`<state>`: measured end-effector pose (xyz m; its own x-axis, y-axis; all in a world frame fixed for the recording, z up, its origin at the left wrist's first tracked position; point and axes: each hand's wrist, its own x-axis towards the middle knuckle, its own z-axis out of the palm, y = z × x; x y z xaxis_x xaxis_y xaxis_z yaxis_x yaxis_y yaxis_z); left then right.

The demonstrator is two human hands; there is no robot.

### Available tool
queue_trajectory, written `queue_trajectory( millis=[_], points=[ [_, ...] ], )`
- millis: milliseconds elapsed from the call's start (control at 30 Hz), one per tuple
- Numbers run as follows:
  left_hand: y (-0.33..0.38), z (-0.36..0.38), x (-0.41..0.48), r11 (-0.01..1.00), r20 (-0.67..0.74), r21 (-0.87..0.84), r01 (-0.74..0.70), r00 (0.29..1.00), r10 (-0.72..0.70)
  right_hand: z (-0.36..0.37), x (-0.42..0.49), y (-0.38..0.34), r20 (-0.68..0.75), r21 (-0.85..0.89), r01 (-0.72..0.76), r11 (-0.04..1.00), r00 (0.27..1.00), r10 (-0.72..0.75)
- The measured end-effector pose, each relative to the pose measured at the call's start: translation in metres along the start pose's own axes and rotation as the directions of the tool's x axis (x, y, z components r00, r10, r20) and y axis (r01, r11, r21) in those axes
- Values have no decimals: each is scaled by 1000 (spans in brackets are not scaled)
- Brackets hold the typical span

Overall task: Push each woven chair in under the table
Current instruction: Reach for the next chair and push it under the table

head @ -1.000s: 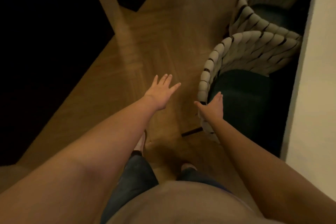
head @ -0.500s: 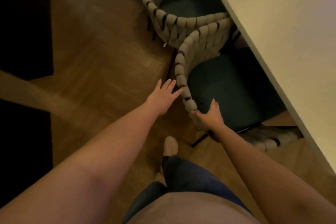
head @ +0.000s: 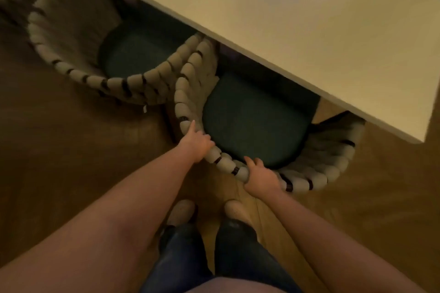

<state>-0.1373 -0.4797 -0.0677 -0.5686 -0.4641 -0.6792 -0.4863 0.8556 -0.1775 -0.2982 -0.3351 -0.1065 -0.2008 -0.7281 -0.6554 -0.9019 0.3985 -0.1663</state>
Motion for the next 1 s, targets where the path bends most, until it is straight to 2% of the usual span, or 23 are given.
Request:
queue_trajectory(
  millis=[167, 233, 400, 567, 867, 1000],
  points=[
    [-31, 7, 20, 971, -4, 125, -205, 978, 208, 0, -8, -15, -106, -60, -99, 993, 990, 92],
    [-38, 7, 24, 960, 10, 143, -242, 970, 243, 2, -11, -19, -126, -45, -115, 992, 986, 109],
    [-34, 8, 17, 964, 11, 127, -235, 972, 236, 5, -18, -23, -129, 0, -153, 988, 980, 152],
    [-20, 41, 4, 968, 40, 109, -226, 974, 222, 37, -35, -29, -131, 11, -135, 991, 982, 136],
    [18, 63, -35, 969, 70, 58, -242, 969, 237, 76, -74, -20, -139, -51, -127, 991, 983, 119],
    [38, 69, -51, 965, 64, 69, -254, 966, 250, 91, -94, -11, -125, -22, -134, 991, 984, 130]
  ],
)
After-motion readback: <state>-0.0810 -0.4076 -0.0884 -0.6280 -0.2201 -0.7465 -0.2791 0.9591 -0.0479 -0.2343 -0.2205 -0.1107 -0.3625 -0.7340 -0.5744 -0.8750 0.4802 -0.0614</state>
